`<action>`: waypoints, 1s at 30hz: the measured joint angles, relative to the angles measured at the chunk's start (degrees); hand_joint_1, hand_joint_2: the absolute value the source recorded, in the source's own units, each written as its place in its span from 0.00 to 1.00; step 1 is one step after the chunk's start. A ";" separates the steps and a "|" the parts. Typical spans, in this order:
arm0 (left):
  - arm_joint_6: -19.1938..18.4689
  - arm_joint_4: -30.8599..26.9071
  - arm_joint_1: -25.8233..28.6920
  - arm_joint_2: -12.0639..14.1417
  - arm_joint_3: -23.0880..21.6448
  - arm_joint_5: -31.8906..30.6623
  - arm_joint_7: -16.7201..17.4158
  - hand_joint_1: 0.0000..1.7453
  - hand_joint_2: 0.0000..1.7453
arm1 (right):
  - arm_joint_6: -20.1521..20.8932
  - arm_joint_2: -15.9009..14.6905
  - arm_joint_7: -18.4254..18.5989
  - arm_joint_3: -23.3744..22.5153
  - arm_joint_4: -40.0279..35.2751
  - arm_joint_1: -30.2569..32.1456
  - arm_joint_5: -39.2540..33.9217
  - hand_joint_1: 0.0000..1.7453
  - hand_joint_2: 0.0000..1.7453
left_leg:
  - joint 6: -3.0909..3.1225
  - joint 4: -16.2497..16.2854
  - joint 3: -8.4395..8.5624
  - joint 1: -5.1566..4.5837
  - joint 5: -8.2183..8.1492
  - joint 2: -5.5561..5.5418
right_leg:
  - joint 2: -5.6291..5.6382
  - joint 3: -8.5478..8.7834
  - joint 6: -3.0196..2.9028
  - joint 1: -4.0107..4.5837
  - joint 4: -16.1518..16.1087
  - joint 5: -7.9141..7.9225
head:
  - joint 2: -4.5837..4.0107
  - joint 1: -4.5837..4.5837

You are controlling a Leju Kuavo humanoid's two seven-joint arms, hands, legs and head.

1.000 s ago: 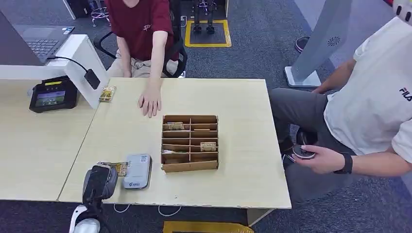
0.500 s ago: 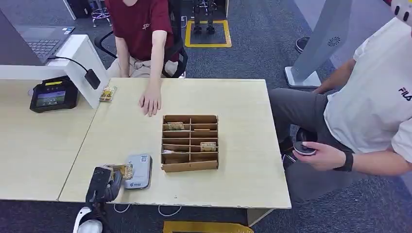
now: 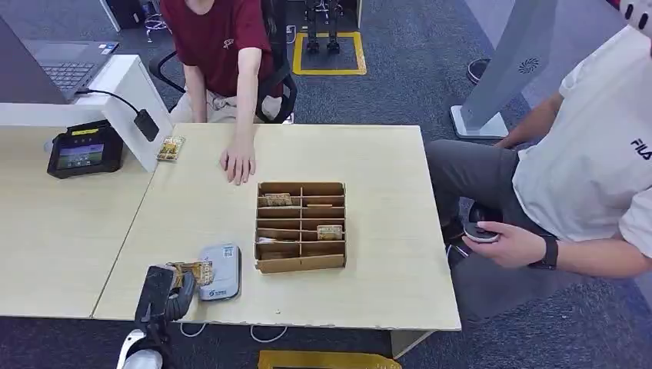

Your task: Pass the card to the sensor for recognition and then transmit it.

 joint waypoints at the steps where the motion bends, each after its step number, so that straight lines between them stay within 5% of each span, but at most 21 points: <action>1: 0.26 0.00 0.00 -0.07 0.00 -0.53 0.31 1.00 1.00 | 0.00 0.00 0.00 0.00 0.00 0.00 0.02 0.00 1.00 | 0.00 0.00 0.00 0.00 0.00 0.00 | 0.00 0.00 0.00 0.00 0.00 0.00 | 0.00 0.00; 13: 2.73 -0.31 0.08 -0.48 -0.04 -5.44 1.55 1.00 1.00 | 0.07 0.00 0.02 0.00 0.00 0.01 0.02 0.00 1.00 | 0.00 0.00 0.01 0.00 0.00 0.01 | 0.01 0.00 0.00 0.00 0.00 0.00 | 0.02 -0.02; 20: 8.30 -0.44 0.15 -0.55 -0.77 -16.85 5.59 1.00 1.00 | 0.11 0.00 0.52 0.00 0.00 0.02 0.02 0.00 1.00 | 0.00 0.00 0.02 0.00 0.00 0.01 | 0.03 0.00 0.00 0.00 0.00 0.00 | 0.02 -0.02; 30: 9.66 -0.44 -0.08 -0.61 -1.51 -21.05 6.99 1.00 1.00 | 0.24 0.00 0.79 0.00 0.00 0.02 0.09 0.00 1.00 | 0.00 0.00 0.04 0.00 0.00 0.01 | 0.03 0.00 0.00 0.00 0.00 0.00 | 0.00 -0.02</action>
